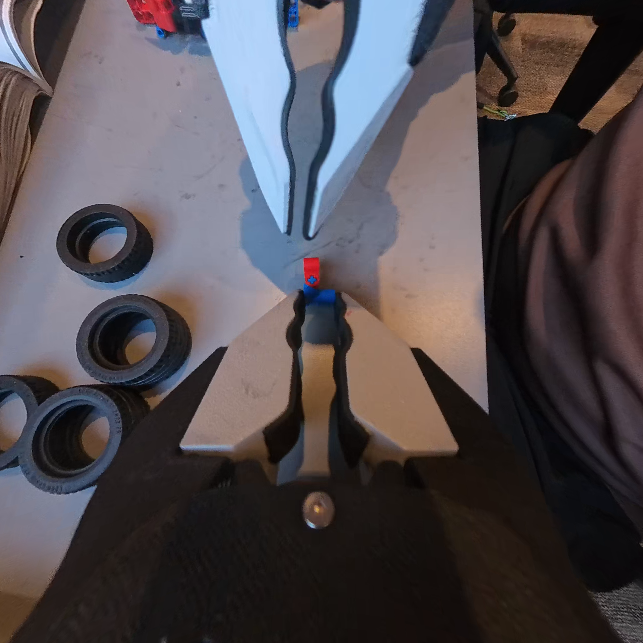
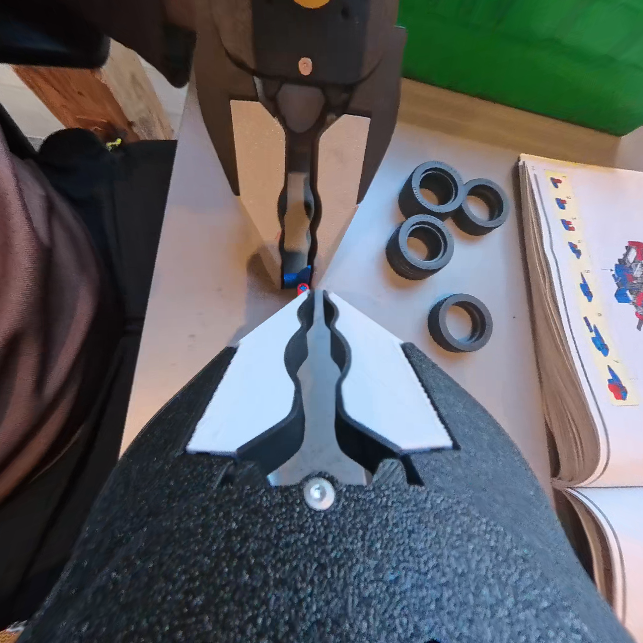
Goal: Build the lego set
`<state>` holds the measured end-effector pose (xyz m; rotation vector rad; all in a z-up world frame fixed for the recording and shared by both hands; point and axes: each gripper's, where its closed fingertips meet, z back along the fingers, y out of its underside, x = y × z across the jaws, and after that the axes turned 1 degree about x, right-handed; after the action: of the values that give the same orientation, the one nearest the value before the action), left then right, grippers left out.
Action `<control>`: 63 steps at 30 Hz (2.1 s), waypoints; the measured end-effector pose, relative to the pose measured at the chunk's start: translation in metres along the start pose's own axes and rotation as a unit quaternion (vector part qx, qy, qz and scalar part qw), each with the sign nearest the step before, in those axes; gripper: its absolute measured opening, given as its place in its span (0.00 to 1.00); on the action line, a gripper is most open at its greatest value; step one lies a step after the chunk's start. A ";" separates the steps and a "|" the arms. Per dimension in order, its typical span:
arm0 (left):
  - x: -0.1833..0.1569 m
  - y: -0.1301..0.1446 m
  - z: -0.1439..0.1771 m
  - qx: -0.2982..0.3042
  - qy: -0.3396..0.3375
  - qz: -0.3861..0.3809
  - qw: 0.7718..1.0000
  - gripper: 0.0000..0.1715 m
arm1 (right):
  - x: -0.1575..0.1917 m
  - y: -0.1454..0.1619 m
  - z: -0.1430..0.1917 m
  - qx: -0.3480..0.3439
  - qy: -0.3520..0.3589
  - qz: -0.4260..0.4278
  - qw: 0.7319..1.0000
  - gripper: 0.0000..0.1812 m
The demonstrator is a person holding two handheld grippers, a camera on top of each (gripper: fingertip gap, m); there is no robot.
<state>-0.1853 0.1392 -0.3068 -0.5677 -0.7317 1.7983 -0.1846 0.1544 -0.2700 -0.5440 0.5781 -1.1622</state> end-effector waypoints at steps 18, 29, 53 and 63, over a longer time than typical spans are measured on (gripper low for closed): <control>0.006 0.000 0.001 -0.001 -0.012 0.016 1.000 0.08 | -0.011 0.026 0.015 -0.091 0.185 -0.029 0.978 0.10; 0.007 -0.001 0.001 0.000 -0.031 -0.003 1.000 0.09 | -0.015 0.025 0.023 -0.132 0.159 -0.074 0.975 0.10; 0.029 -0.036 0.010 0.021 -0.417 -0.412 0.810 0.09 | -0.003 0.010 0.014 -0.159 0.041 -0.136 0.977 0.18; 0.025 -0.038 0.009 0.009 -0.414 -0.415 0.810 0.09 | -0.006 0.005 0.014 -0.171 0.048 -0.137 0.974 0.08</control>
<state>-0.1745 0.1700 -0.2741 0.5785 -1.2893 1.1319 -0.1732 0.1625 -0.2620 -0.8878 0.8119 -1.3642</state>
